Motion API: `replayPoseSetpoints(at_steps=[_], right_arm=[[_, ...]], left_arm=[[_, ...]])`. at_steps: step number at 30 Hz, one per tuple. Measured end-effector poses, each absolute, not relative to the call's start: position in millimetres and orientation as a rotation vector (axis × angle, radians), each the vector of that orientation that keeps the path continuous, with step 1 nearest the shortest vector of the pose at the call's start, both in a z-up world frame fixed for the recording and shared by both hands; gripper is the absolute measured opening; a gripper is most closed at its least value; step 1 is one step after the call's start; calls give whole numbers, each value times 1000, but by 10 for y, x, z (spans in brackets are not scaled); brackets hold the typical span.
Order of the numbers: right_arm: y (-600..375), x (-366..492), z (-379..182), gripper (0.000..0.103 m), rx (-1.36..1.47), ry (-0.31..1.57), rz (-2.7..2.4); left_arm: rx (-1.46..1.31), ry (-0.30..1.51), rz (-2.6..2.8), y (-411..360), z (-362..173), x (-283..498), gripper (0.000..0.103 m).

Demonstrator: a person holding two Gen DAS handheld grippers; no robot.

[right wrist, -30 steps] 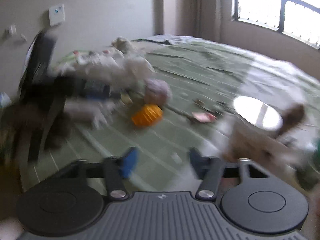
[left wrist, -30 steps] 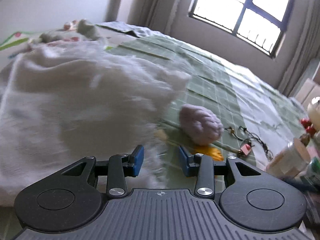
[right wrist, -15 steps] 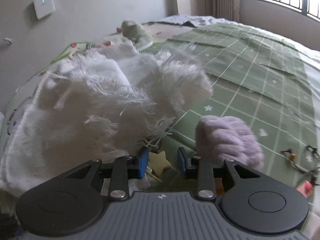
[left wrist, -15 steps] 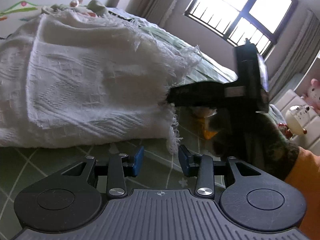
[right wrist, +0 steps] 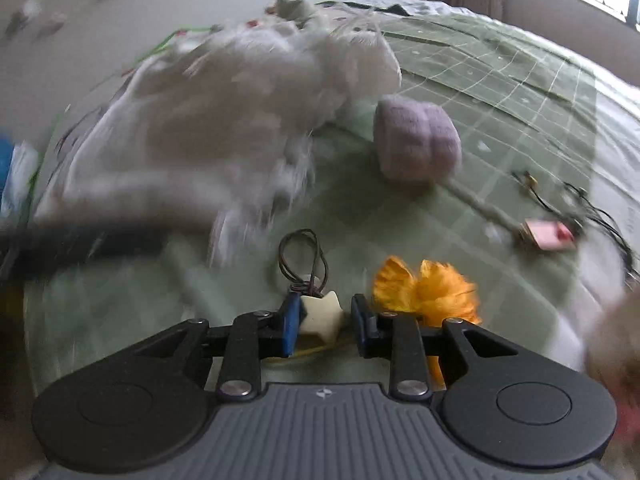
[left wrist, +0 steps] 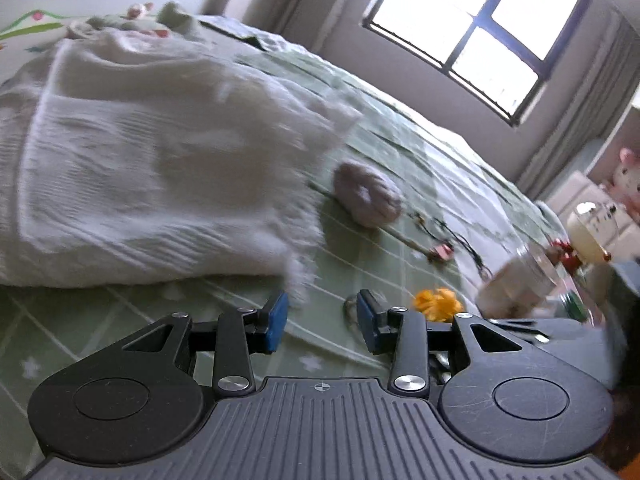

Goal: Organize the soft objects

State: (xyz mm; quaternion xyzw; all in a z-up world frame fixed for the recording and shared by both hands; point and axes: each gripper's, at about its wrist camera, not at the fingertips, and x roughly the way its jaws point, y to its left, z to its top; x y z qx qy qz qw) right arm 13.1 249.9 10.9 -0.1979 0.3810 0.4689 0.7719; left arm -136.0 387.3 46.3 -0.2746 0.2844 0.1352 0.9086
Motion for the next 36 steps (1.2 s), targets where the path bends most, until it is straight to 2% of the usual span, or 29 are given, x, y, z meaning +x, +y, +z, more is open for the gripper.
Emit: replayPoseSetpoints(at_steps=[2, 3, 4, 5, 6, 16, 19, 24, 27, 29, 36], right_arm=[[2238, -25, 213, 31, -438, 752, 1043], [2127, -95, 280, 46, -440, 717, 1039], [1977, -160, 359, 57, -430, 676, 1032], [1855, -179, 417, 73, -411, 646, 1021], [1723, -207, 471, 77, -392, 622, 1002], [1011, -213, 413, 77, -363, 691, 806], [941, -262, 382, 77, -369, 681, 783], [911, -353, 321, 77, -393, 683, 764], [944, -390, 288, 77, -406, 682, 759], [989, -398, 281, 77, -404, 683, 755], [1385, -165, 529, 77, -363, 651, 809]], left_arm=[[-552, 603, 272, 3763, 473, -1321, 42], [-551, 611, 271, 3699, 468, -1319, 42], [-554, 622, 270, 3652, 455, -1320, 42], [-560, 636, 267, 3612, 443, -1287, 42], [-565, 652, 260, 3561, 435, -1266, 42], [-633, 771, 313, 3238, 319, -703, 42], [-491, 828, 336, 3087, 240, -524, 42], [-258, 822, 309, 2877, 185, -551, 43], [-244, 821, 275, 2923, 183, -581, 40], [-270, 816, 271, 2990, 189, -586, 30], [-400, 734, 249, 3367, 288, -941, 29]])
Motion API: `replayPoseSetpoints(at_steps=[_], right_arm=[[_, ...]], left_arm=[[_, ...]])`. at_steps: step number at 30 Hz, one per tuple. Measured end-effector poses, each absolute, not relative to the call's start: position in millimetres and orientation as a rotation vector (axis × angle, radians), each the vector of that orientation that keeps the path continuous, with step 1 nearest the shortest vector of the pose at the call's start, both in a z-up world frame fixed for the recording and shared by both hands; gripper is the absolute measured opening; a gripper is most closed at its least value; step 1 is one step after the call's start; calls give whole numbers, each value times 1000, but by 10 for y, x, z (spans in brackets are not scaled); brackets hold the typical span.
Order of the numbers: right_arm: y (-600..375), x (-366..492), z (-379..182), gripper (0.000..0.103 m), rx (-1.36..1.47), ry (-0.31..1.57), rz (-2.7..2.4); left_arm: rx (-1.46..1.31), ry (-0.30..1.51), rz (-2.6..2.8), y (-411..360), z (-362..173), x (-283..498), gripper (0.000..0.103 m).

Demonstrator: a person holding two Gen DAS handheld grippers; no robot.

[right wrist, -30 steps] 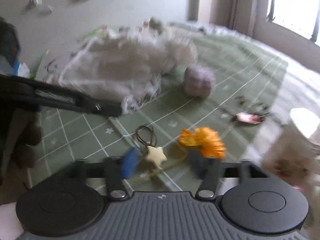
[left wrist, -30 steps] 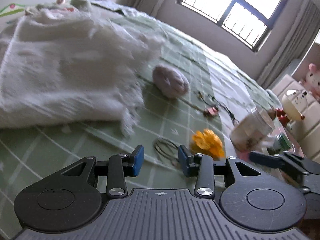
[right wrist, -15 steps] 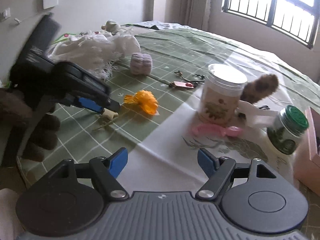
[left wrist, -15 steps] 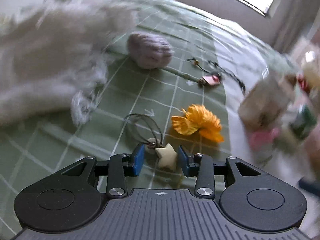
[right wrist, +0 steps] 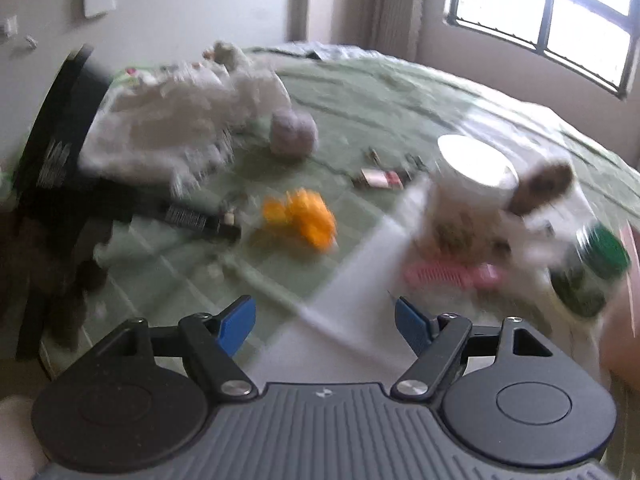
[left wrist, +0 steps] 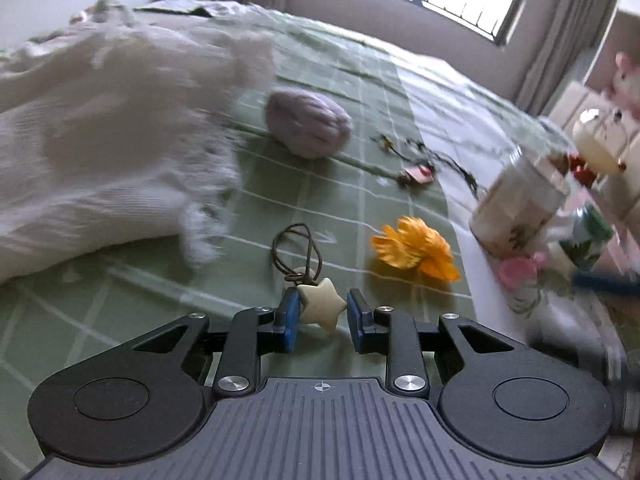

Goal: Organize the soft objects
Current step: 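Grasp the lavender fuzzy scrunchie with the right tool, then release the star keychain into the pink box while the right tool releases the scrunchie there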

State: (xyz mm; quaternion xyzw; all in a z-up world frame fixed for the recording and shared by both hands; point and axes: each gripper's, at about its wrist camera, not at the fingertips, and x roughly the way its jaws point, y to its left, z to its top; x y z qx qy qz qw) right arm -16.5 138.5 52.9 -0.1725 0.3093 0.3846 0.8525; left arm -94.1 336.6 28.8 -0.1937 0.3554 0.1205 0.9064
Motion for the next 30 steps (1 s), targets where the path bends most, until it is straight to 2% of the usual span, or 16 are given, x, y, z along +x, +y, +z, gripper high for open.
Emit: replayPoseSetpoints(at_steps=[6, 13, 14, 15, 17, 22, 30], right_arm=[[2390, 559, 681, 81, -342, 633, 860], [3480, 1309, 296, 79, -310, 733, 707], [3535, 1362, 236, 68, -305, 755, 694], [3561, 1394, 190, 44, -307, 785, 697], [3526, 1315, 200, 43, -324, 801, 720], [3114, 837, 653, 42, -365, 687, 816], [1692, 127, 1237, 42, -305, 720, 828]], left_arm=[[-436, 701, 235, 3682, 375, -1285, 29], [-482, 686, 235, 3941, 360, -1510, 29], [-491, 686, 238, 3960, 344, -1523, 29], [-499, 687, 239, 3965, 331, -1532, 29], [-507, 688, 240, 3938, 334, -1542, 29], [-496, 701, 202, 3683, 415, -1496, 29], [-437, 712, 79, 2833, 759, -1516, 29]])
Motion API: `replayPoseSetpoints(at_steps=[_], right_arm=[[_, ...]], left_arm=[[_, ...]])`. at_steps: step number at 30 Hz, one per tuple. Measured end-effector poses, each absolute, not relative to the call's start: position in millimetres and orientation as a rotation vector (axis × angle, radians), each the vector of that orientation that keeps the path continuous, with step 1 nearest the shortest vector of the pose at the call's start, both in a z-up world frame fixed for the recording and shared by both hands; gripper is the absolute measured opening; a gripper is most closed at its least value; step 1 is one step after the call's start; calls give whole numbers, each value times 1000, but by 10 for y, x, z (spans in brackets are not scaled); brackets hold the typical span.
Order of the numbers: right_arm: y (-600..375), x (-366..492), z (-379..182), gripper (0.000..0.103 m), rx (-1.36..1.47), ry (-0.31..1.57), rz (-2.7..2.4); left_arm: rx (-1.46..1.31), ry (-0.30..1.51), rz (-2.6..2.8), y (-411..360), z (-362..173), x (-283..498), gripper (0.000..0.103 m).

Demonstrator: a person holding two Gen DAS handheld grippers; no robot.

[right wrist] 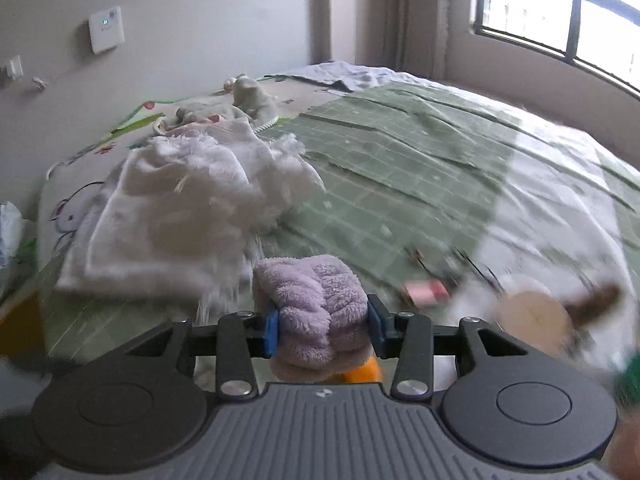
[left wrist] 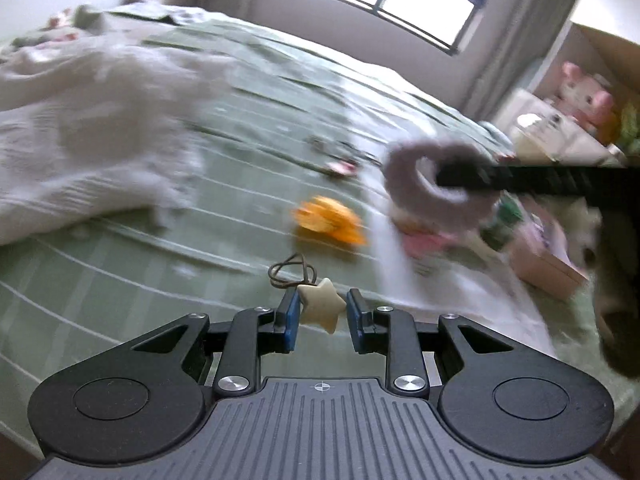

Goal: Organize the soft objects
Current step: 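Release the star keychain into the pink box while the right tool releases the scrunchie there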

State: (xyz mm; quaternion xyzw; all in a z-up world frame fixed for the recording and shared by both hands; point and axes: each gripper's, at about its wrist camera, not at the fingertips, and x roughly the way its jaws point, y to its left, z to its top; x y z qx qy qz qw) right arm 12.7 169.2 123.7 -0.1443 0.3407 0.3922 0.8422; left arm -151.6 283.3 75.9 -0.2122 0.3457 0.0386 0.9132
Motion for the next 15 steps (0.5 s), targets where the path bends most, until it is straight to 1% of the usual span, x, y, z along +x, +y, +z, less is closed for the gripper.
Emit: replayPoseSetpoints(at_steps=[9, 15], right_arm=[[-369, -582, 1320, 42, -245, 767, 554], [-1398, -795, 1430, 42, -190, 734, 414]], left_arm=[[-308, 765, -186, 1257, 1033, -1459, 29], [-239, 778, -375, 327, 1188, -1099, 29]])
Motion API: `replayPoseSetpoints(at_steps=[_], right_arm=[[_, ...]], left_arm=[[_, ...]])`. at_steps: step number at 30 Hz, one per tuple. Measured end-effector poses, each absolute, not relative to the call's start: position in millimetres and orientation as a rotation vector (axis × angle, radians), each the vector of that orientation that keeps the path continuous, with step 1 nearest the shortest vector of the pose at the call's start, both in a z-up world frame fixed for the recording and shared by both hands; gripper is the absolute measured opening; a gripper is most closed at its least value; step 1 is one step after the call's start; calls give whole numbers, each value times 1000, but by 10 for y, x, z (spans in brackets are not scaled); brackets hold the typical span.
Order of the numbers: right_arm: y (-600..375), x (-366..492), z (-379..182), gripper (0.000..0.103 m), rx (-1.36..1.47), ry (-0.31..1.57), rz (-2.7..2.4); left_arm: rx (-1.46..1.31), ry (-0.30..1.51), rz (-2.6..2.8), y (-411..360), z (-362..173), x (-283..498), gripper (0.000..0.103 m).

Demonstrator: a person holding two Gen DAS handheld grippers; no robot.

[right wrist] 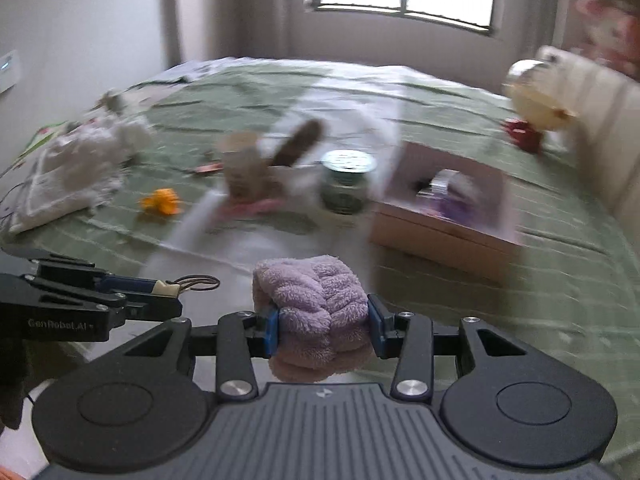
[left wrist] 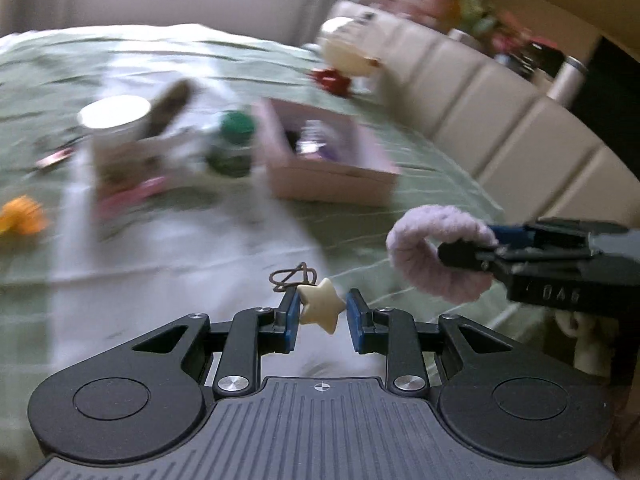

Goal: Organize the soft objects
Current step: 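Release the star keychain into the pink box while the right tool releases the scrunchie there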

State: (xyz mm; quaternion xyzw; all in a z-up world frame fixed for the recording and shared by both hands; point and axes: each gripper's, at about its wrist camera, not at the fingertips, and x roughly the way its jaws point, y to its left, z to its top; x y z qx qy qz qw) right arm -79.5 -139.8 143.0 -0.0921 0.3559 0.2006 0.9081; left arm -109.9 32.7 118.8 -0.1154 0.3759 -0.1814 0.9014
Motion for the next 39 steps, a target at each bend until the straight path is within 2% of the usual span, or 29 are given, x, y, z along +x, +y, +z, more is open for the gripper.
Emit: replayPoseSetpoints(at_steps=[5, 10, 15, 19, 23, 28, 33, 39], right_arm=[[-2009, -818, 1424, 42, -137, 708, 330], [-2411, -839, 1276, 42, -105, 705, 257], [-2697, -770, 1069, 42, -31, 748, 215], [-2799, -683, 912, 42, 10, 784, 195], [-2808, -568, 833, 42, 22, 794, 190], [-2632, -289, 802, 42, 20, 803, 193], [-2328, 147, 1074, 42, 2, 709, 206], [-1943, 1062, 1340, 42, 36, 631, 185]], left_arm=[[-180, 778, -488, -277, 1360, -520, 29], [-84, 702, -467, -684, 1699, 143, 29], [-121, 569, -440, -747, 2031, 779, 29], [-129, 546, -333, -721, 2023, 1102, 30], [-215, 517, -313, -446, 1852, 1044, 30], [-240, 597, -302, -50, 1512, 787, 30], [-283, 677, -306, 365, 1139, 225, 30], [-377, 788, -206, 962, 733, -418, 30]])
